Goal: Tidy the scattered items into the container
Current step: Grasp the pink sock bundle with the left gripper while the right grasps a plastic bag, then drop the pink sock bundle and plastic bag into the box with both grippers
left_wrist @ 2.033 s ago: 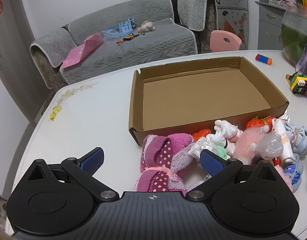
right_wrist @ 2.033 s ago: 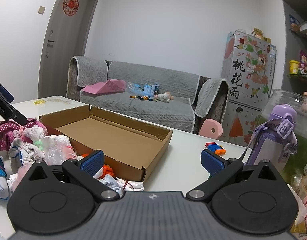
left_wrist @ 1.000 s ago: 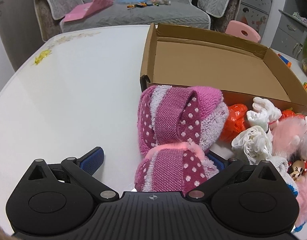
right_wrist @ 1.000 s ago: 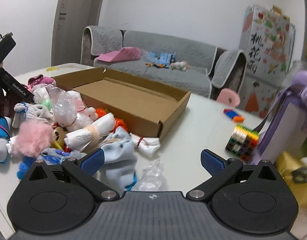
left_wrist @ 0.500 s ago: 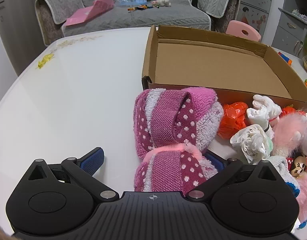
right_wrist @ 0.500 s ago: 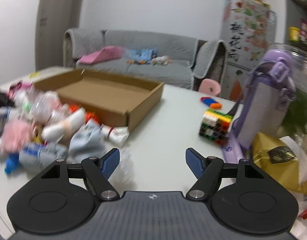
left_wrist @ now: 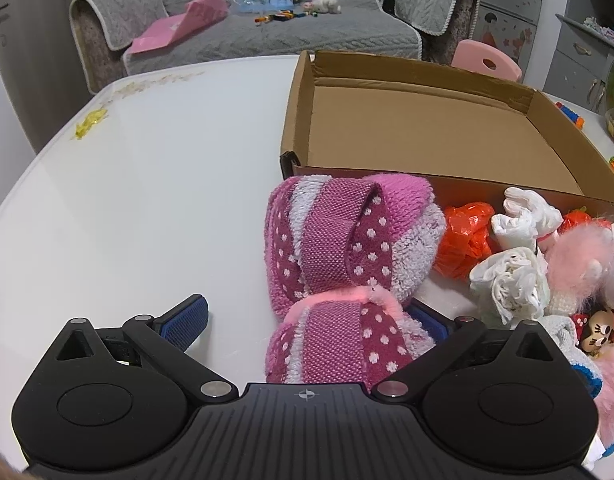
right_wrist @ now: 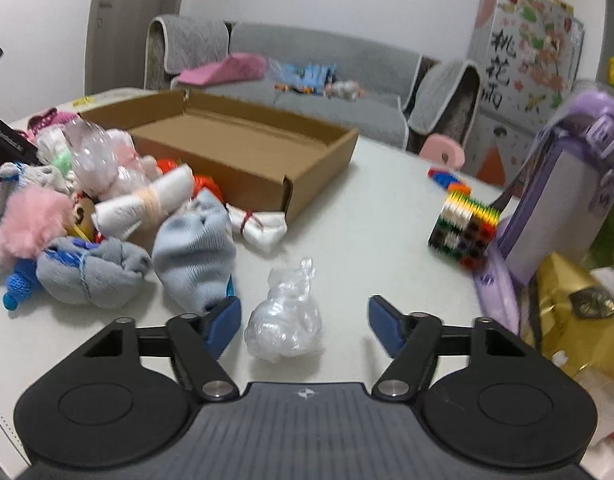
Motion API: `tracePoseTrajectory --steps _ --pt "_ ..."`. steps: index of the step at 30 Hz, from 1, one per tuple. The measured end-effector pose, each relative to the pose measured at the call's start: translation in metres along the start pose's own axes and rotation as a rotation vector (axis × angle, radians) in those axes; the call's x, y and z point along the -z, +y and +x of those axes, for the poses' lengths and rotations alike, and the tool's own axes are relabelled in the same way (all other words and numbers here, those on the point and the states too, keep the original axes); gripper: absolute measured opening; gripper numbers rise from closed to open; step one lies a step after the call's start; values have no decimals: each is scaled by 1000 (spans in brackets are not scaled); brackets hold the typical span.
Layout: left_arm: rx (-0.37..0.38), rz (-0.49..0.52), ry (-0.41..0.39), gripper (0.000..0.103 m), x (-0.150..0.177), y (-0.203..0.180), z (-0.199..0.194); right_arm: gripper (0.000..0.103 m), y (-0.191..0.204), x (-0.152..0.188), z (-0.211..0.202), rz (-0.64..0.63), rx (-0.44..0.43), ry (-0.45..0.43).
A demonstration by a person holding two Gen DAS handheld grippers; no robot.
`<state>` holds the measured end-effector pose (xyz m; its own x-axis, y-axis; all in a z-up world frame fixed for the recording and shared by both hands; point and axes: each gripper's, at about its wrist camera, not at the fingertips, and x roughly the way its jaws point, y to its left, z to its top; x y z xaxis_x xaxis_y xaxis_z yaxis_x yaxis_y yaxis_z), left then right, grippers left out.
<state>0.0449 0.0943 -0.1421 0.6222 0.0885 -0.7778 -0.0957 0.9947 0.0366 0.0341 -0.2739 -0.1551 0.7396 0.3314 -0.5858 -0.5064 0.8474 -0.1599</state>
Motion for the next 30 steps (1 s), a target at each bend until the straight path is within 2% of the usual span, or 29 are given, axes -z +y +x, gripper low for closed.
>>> tracePoseTrajectory --steps 1,3,4,6,8,11,15,22,27,30 --pt "0 3 -2 102 0 -1 0 54 0 0 0 9 -12 4" --pt "-4 11 -9 102 1 -2 -1 39 1 0 0 24 -44 7" --pt "-2 16 -16 98 1 -2 -2 32 2 -1 0 28 -60 11" --pt "20 19 -18 86 2 -3 -4 32 4 0 -2 15 -61 10" --pt "35 27 -29 65 3 -5 -9 31 3 0 -3 27 -73 10" --pt "4 44 -37 62 4 -8 -13 31 0 -3 -6 48 -82 -6" --pt "11 58 -51 61 6 -10 -22 31 -7 -8 -12 85 -93 -43" --pt "3 28 -126 61 1 1 -64 31 -18 -26 -25 130 -95 -145" --pt "-12 37 -189 61 -45 -3 -90 31 -30 -69 -25 181 -128 -242" --pt "-23 73 -216 62 -84 -21 -85 31 -32 -97 -8 182 -158 -263"
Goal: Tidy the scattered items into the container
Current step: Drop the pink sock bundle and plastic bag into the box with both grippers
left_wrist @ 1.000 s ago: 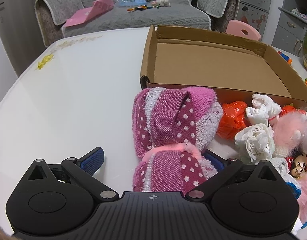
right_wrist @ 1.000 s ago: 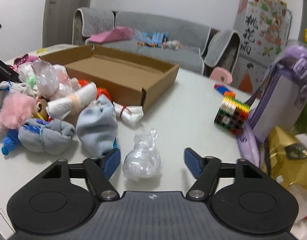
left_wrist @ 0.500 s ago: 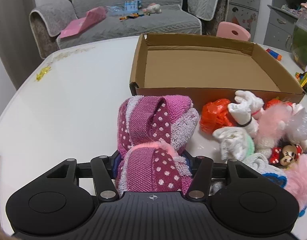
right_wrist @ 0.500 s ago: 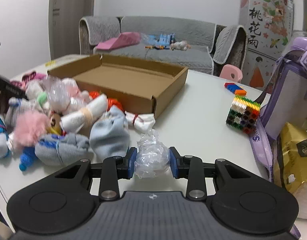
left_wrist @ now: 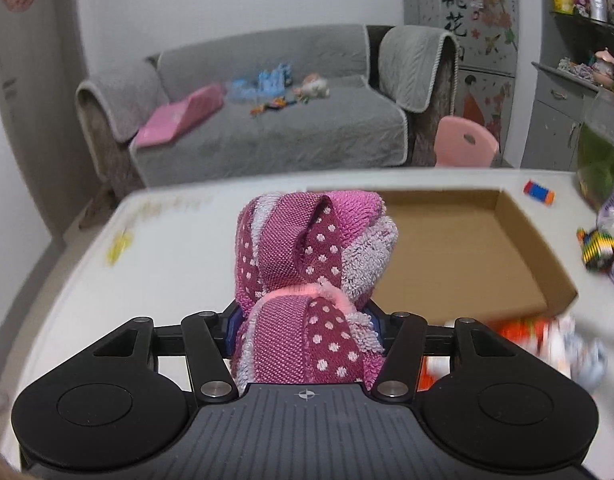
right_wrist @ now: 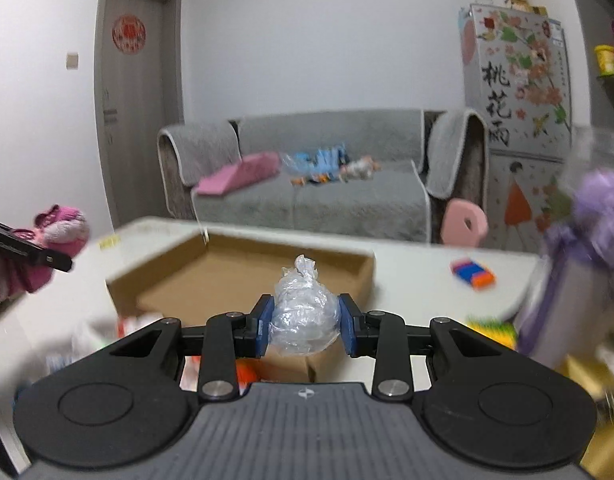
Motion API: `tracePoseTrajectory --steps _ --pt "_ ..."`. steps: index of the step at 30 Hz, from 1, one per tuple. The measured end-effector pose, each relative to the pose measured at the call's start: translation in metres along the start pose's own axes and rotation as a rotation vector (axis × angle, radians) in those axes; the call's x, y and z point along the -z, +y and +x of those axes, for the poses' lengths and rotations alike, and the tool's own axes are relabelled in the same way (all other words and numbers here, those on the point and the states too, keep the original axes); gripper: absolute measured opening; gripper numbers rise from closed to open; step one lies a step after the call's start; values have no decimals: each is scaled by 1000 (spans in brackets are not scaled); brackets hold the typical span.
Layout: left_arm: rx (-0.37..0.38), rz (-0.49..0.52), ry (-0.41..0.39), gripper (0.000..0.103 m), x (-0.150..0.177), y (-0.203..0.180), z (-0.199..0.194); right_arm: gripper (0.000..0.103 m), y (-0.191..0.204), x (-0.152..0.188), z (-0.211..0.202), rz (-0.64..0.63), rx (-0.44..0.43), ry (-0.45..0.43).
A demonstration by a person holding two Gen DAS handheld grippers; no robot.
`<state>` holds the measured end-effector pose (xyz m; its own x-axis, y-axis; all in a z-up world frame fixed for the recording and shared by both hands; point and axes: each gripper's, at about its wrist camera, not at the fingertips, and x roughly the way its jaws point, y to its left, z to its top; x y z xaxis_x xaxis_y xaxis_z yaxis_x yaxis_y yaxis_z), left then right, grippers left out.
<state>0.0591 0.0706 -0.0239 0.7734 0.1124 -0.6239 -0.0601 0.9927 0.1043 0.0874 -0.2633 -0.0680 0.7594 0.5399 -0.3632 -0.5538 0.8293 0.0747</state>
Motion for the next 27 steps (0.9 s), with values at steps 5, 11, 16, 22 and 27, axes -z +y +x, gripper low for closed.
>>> tracePoseTrajectory --steps 5,11,16,22,27 --pt "15 33 31 62 -46 -22 61 31 1 -26 50 -35 -1 -30" --pt "3 18 96 62 -55 -27 116 31 -5 -23 80 -42 -24 -36" --pt "37 -8 132 62 -36 -26 138 31 -9 -13 93 -33 -31 20" --pt "69 -36 177 62 -19 -27 153 31 -2 -13 96 -31 -23 47" --pt "82 -42 196 62 -16 -19 159 31 7 -14 104 -24 -40 69"
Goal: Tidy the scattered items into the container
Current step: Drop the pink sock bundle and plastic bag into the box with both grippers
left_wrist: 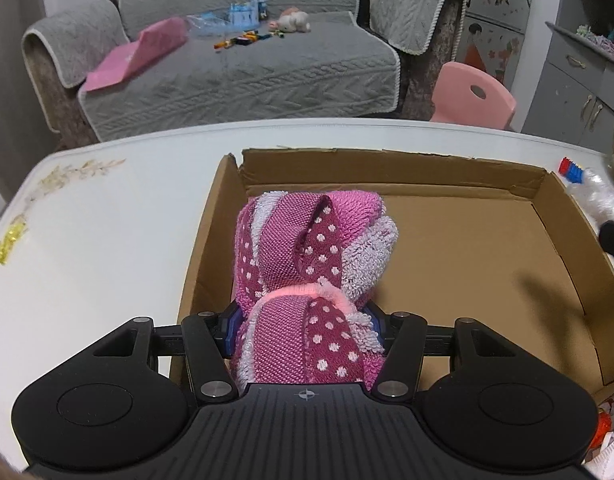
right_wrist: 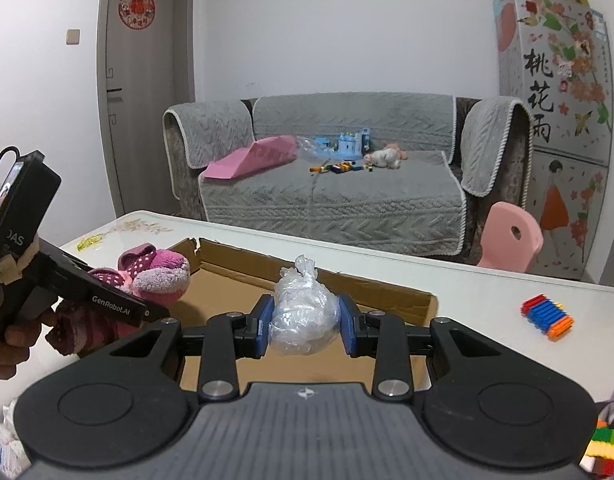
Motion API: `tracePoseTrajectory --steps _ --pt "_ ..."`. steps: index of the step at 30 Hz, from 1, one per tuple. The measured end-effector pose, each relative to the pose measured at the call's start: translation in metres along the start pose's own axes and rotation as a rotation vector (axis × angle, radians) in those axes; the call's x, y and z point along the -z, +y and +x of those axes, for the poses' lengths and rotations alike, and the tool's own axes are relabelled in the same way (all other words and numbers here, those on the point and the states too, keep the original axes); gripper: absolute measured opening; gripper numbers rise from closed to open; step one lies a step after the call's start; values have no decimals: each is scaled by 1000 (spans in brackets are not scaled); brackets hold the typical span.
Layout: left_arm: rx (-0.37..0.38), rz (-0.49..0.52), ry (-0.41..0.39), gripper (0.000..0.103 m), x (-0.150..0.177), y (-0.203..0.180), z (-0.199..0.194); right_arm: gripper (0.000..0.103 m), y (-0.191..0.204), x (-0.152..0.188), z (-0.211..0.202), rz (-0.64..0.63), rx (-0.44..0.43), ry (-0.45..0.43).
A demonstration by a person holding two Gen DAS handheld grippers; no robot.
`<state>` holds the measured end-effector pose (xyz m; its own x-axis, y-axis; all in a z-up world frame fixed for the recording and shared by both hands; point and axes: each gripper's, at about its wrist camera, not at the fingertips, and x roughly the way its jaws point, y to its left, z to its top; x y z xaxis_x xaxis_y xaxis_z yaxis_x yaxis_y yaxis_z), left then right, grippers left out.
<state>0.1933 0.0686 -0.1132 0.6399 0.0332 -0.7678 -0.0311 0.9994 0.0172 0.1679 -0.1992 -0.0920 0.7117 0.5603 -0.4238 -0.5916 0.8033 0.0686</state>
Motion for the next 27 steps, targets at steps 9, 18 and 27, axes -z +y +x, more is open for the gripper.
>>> tracePoseTrajectory --steps 9,18,27 --pt "-4 23 12 62 4 -3 15 31 12 10 18 -61 -15 90" --pt "-14 72 25 66 8 -16 17 32 12 9 19 -75 -16 126" --pt "-9 92 17 71 13 -19 13 73 18 10 20 -153 2 147"
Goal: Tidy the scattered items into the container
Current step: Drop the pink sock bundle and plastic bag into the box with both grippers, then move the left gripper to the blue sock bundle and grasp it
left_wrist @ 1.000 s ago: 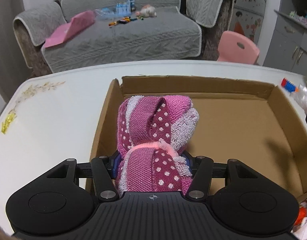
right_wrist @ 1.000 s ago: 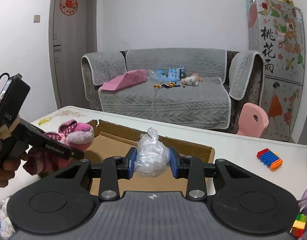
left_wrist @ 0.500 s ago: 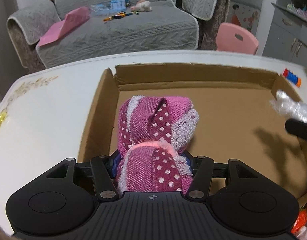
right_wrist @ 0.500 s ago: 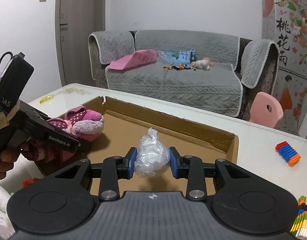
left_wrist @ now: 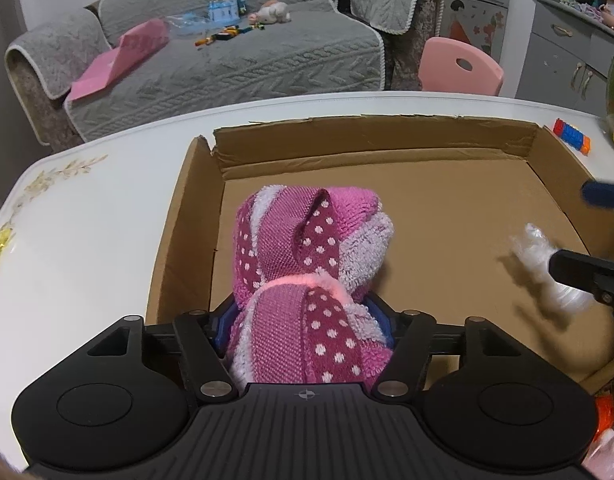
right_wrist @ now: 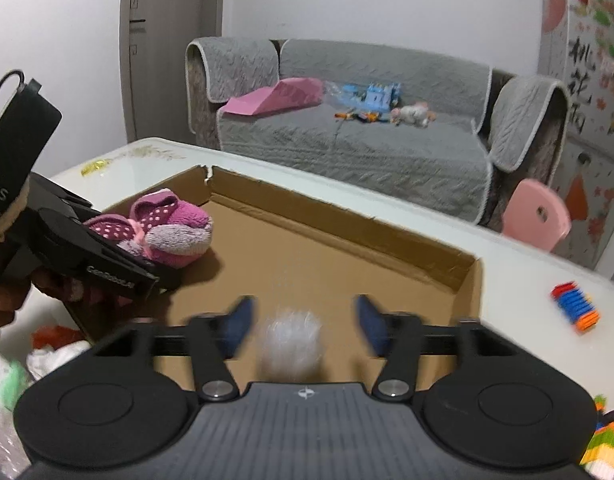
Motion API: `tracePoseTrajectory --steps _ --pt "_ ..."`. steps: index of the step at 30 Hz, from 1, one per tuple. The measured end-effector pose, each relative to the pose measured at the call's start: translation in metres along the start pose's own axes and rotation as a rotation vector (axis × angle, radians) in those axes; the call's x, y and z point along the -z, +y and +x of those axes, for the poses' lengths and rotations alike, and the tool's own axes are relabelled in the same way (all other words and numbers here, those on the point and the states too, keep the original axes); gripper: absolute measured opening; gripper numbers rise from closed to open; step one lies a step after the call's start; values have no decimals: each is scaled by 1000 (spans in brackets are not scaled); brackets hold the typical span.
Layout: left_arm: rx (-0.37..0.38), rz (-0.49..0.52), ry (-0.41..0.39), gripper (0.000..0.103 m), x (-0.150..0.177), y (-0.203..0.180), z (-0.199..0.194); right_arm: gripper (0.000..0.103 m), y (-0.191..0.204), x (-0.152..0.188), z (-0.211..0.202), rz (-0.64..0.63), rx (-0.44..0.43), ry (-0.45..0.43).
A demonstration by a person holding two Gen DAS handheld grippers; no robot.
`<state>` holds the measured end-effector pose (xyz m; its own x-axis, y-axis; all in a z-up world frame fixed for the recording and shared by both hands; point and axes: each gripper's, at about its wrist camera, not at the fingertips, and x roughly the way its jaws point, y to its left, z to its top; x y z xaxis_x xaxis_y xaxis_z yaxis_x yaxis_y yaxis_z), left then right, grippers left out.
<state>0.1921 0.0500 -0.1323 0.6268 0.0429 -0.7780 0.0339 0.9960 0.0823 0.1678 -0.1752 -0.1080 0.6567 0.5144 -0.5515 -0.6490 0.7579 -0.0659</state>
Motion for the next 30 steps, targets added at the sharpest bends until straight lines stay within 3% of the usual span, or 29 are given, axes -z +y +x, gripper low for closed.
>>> tracePoseTrajectory --steps 4,10,14,18,23,30 --pt "-14 33 -3 89 6 -5 -2 77 1 1 -11 -51 35 -8" --pt "3 56 15 97 20 -8 -10 82 2 24 -22 -114 60 60" --pt "8 44 36 97 27 -14 -18 83 1 38 -30 -101 48 69" --pt "11 35 43 98 36 -21 -25 92 -6 41 -37 -67 47 82" --pt "5 26 33 98 47 -26 -34 93 -15 47 -42 -43 43 86" --pt "-31 -18 -15 90 60 -16 -62 97 -23 44 -71 -44 66 -45"
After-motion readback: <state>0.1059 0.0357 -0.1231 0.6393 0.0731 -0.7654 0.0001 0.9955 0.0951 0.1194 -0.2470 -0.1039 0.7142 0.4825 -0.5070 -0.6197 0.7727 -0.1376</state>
